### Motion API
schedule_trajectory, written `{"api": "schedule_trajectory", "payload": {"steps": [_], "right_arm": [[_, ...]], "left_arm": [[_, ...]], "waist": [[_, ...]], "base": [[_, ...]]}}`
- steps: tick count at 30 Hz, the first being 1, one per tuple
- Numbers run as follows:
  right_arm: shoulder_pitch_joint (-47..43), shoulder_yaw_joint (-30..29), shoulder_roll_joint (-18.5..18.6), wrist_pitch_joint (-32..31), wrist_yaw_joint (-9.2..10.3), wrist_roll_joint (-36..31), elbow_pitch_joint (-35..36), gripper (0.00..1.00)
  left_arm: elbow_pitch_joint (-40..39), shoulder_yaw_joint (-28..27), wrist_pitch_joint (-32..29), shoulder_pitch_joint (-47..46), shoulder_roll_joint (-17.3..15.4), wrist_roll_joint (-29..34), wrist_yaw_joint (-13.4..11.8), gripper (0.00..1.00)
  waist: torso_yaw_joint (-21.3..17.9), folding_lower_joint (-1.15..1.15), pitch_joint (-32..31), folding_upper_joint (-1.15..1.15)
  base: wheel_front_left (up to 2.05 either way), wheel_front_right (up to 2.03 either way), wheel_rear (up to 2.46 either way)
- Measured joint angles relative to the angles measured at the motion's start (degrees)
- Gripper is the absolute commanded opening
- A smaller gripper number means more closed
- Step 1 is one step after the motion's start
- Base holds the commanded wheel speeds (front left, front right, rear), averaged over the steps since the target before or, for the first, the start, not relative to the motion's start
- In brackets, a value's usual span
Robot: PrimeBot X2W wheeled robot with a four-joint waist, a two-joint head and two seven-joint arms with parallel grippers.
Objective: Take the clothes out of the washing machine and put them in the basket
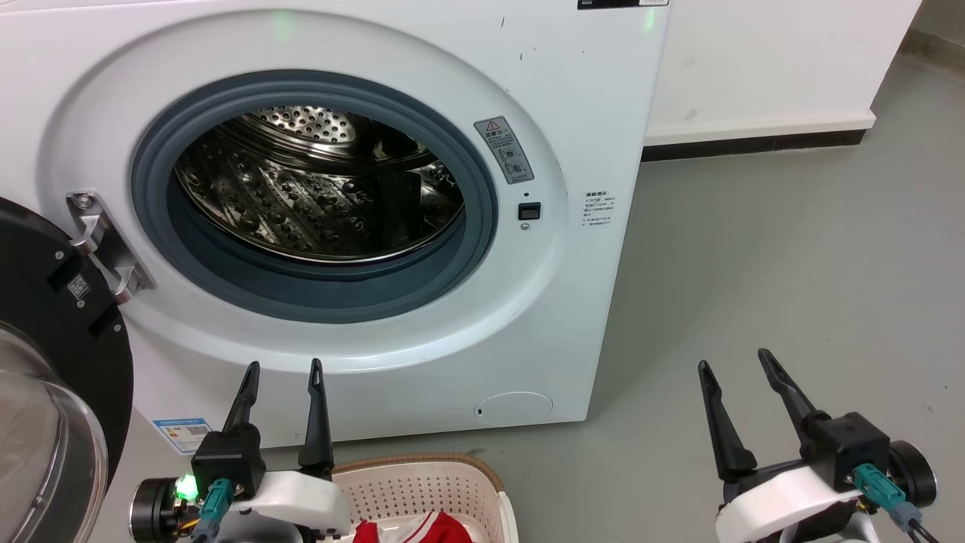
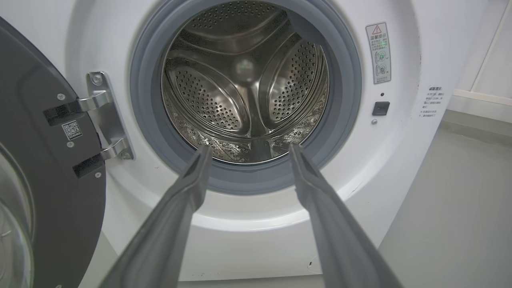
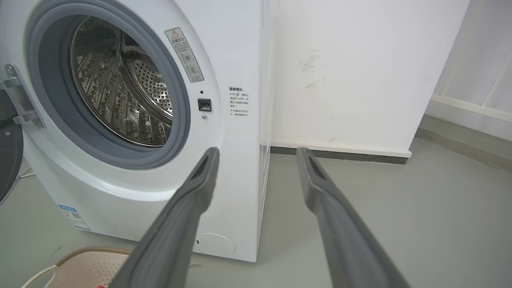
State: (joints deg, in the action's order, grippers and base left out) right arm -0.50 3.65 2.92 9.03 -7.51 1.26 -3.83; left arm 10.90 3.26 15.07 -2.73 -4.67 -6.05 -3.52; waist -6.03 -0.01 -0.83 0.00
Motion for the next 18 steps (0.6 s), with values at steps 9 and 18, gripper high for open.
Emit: {"api": "schedule_trajectory", "payload": {"steps": [9,18], "right_arm": [[-0.96,1.22,0.00,-0.26,0.00,0.47,0.35,1.00],[-1.38,1.08,0.00,-0.76,0.00,0.45,0.71,1.00]], "left_arm": [[-0.90,0.33,-0.01,1.86,-0.09,-0.75,-0.20,1.00],[-1.96,1.14,-0.01,2.53,-0.14,-1.19,-0.24,1.00]], "waist": [[1.04,0.00,-0.68,0.00],[3.00,0.01,-1.17,0.00]], "base": [[0.00,0.00,0.00],[0.00,0.00,0.00]]}}
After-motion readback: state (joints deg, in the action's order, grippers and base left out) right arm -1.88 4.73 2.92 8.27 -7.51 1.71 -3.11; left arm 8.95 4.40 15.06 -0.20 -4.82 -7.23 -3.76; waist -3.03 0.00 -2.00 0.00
